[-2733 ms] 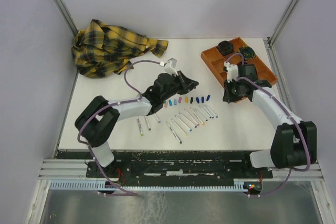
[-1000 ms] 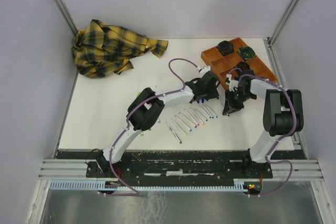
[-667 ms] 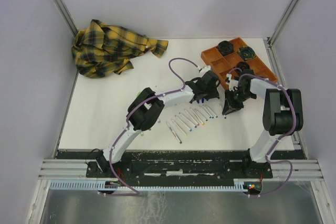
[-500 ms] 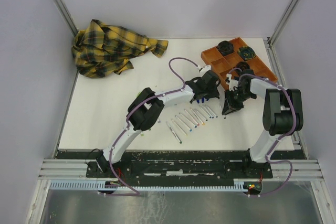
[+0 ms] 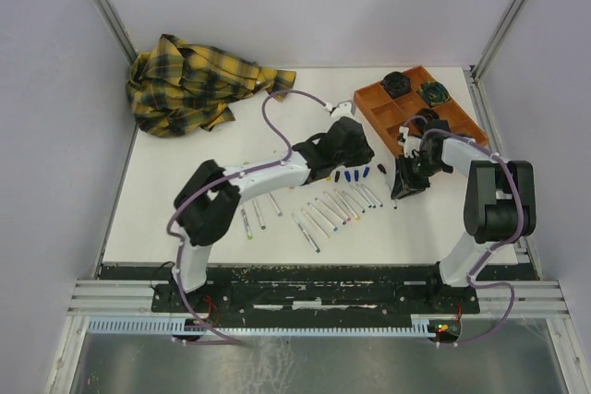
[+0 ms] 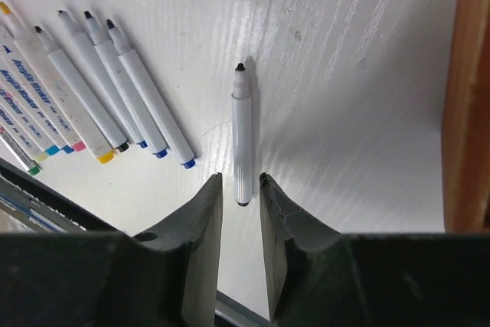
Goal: Open the pen caps
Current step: Place the pen at the center of the board, then reset both arms
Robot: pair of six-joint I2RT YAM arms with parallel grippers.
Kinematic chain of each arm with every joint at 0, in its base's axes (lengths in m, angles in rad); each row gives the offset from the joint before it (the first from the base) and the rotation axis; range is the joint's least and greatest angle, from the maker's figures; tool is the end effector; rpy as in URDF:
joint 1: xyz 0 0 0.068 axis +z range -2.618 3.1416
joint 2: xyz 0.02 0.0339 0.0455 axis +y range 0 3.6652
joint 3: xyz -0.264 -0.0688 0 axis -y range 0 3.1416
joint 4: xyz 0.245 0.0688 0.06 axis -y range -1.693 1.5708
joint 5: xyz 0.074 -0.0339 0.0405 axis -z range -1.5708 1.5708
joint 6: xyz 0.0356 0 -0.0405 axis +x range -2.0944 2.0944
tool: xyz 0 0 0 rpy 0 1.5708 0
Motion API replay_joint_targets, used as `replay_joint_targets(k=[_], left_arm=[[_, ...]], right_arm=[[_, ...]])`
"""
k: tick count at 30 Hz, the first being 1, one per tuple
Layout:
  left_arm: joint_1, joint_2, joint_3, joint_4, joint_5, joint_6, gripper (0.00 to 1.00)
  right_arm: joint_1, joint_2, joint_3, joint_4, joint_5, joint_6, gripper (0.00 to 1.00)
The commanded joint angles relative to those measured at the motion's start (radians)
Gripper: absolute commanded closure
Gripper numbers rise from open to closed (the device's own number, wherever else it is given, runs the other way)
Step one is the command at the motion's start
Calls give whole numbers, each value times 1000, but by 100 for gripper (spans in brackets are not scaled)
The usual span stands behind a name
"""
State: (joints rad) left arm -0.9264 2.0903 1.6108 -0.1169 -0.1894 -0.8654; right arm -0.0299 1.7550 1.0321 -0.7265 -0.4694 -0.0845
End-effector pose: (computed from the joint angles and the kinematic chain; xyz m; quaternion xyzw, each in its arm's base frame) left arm 0.2975 -0.3847 0.2217 -0.0174 0.8806 -0.3117 0.3564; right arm 0.3049 0.0070 0.1510 -0.0406 0.9700 0.2284 0.0722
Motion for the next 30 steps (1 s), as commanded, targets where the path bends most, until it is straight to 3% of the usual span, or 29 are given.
replay_joint_targets(k=[1,4,7,10,12,14,16,19,23,27,30], left_arm=[[-5,-272,-215,231,-34,162,66],[-3,-451,-424,377,-6,323,66],[-2,-651,-625,451,-36,428,51],[3,-899,-802,457,-104,518,26],[10,-1016,-836,411,-120,561,19],[28,-1104,-843,335,-134,588,15],[59,-1162,-826,238,-147,584,12],[158,-1218,-792,153,-79,550,10],[392,-1231,-740,112,164,442,7],[572,-1178,-641,88,432,360,6],[607,-1134,-510,3,481,373,4]], right_arm=[[-2,-98,24,7,-3,-37,67],[-3,-150,27,-4,-13,-69,67],[-5,-229,31,-18,-20,-121,68],[-14,-359,46,-42,-29,-202,68],[-23,-438,52,-45,-29,-238,68],[-25,-517,65,-46,-11,-296,67],[-33,-593,79,-21,13,-328,58],[-51,-668,121,32,42,-331,34],[-69,-664,305,16,26,-285,5],[-73,-595,545,-73,13,-190,1],[-74,-586,673,-82,60,-106,1]])
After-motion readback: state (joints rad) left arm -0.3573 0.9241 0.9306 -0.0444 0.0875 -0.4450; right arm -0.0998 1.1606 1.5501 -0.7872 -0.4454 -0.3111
